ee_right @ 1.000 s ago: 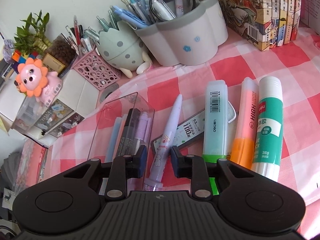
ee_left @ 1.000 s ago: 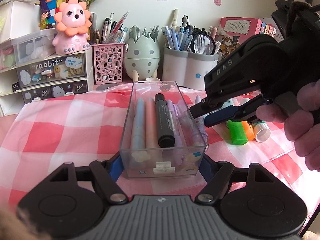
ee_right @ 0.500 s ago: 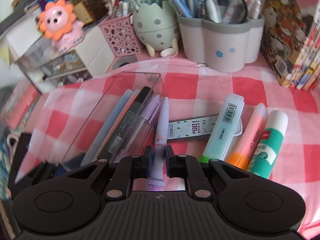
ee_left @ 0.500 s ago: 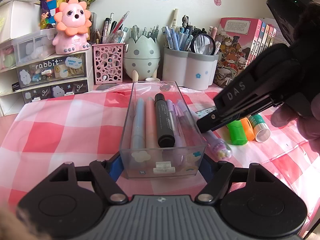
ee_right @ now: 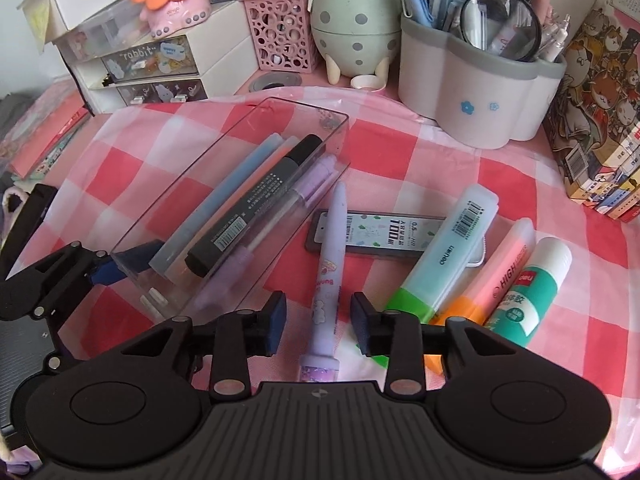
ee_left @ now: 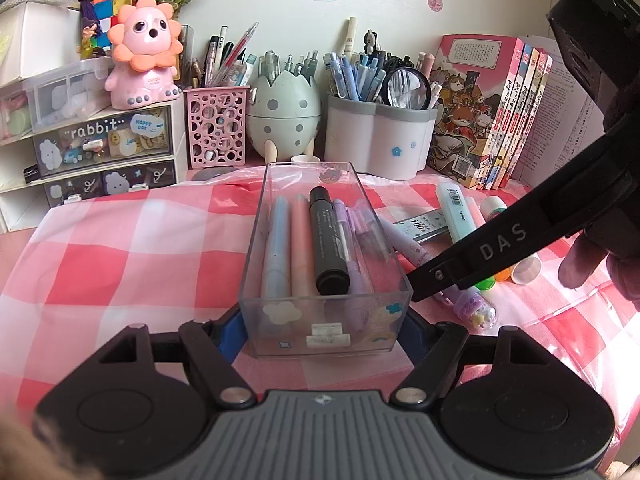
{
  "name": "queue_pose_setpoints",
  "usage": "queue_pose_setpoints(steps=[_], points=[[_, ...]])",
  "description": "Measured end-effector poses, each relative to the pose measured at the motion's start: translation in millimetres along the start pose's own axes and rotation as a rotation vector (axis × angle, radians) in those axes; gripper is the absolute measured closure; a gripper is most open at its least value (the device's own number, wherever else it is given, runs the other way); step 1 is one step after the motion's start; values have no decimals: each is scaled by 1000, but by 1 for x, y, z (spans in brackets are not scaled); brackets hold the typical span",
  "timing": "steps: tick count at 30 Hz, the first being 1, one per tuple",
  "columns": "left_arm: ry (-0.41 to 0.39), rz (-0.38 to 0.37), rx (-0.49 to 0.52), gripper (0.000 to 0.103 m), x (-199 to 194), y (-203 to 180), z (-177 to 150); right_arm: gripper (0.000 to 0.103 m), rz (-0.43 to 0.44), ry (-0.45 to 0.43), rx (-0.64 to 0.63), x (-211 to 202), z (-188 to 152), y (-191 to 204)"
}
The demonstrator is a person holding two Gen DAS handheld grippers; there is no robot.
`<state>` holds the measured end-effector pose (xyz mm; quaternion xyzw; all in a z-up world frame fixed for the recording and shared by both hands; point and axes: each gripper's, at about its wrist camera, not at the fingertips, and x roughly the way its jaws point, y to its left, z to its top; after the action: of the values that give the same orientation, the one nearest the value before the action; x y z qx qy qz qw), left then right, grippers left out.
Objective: Organize stationery
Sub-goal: 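Close the right tool on the white pen and lift it, then lower the white pen into the tray and open the right tool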
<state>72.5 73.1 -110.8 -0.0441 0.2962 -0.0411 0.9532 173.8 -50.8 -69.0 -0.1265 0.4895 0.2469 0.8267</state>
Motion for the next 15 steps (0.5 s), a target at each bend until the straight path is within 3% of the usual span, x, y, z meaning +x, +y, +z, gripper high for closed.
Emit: queue_pose_setpoints(steps=[5,8,10,15], points=[[0,0,0,54,0,0,0,63,-16,-33,-3,1,-3,3],[0,0,0,54,0,0,0,75,-27,-49,20,0,-4,1],[0,0,0,54,0,0,0,90,-25,-52,39,0,-4,-2],[0,0,1,54,0,0,0,92,-17,-69,75,-5,-5,-5]])
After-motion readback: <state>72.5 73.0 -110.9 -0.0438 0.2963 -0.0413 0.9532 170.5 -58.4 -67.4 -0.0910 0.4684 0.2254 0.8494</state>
